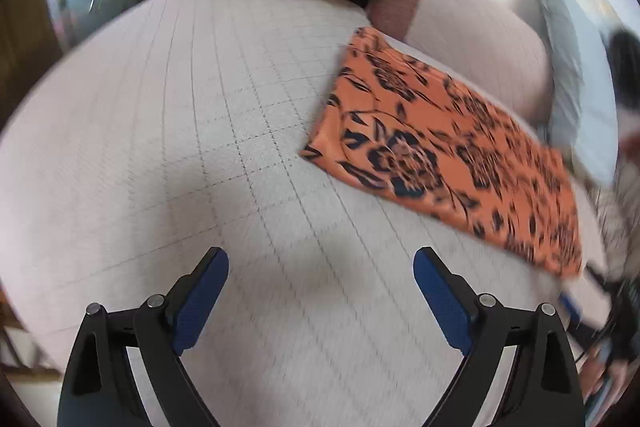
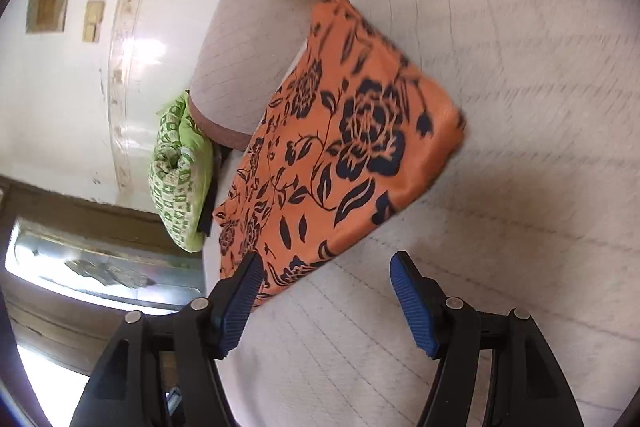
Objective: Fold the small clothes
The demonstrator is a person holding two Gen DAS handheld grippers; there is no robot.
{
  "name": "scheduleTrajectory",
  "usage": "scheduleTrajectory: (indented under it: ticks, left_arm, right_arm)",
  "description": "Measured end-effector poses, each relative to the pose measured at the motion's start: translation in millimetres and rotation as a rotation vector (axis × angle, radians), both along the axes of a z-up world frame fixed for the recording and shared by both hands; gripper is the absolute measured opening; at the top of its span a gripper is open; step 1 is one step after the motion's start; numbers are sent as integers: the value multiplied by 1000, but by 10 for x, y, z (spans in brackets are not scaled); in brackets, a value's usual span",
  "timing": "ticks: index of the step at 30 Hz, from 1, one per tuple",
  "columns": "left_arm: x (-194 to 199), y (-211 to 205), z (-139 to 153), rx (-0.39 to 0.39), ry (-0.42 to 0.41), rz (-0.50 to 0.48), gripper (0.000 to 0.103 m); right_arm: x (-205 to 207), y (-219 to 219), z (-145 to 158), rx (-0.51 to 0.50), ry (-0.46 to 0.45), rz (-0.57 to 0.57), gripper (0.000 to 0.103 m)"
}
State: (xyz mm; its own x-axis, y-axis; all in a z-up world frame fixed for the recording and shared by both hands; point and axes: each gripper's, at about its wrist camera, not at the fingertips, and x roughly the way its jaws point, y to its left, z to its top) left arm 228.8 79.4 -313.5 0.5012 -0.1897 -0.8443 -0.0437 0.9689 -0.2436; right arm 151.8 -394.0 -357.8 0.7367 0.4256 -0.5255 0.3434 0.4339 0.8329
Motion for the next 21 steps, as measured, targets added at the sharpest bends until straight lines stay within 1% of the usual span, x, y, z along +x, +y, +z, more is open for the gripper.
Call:
scheduleTrajectory:
  ticks: [2,4,5,7,8,10,12,14,16,20,21]
  left_arm:
    - [163,54,-123,-52,20,46,94]
    - [331,75,-212,-130,44,99,94]
    - [439,37,-269,-168,69,113,94]
    - [617,-65,-400,-166,115,120,94]
    - [656,-88,-426,-152,108,133,94]
    - [735,-175,-408,-115,63,147,94]
    - [807,-249,-413,-128,56,117,94]
    - [868,-290,-425,-155,42,118,94]
    - [943,-335,-418,-182,22,91,94]
    - [1104,-399,-444,-184,3,64,93]
    - [1136,-400,-440,-196,-6,61,92]
  right_arm:
    - [51,43,-59,5,26,-7,69]
    - [90,69,-101,23,21,4,69]
    - [104,73,-115,18,24,9,69]
    - [121,57,-145,14,37,3,69]
    - [116,30,-169,25,34,-5,69]
    - [117,-43,-238,58,34,-23,69]
    - [140,-102,-292,99,32,-30,69]
    - [173,-143,-308,108,27,-36,70]
    - [232,-173,-309,92,26,-43,70]
    - [348,-211,-291,50,18,-53,70]
    - [362,-227,-291,48,17,-55,70]
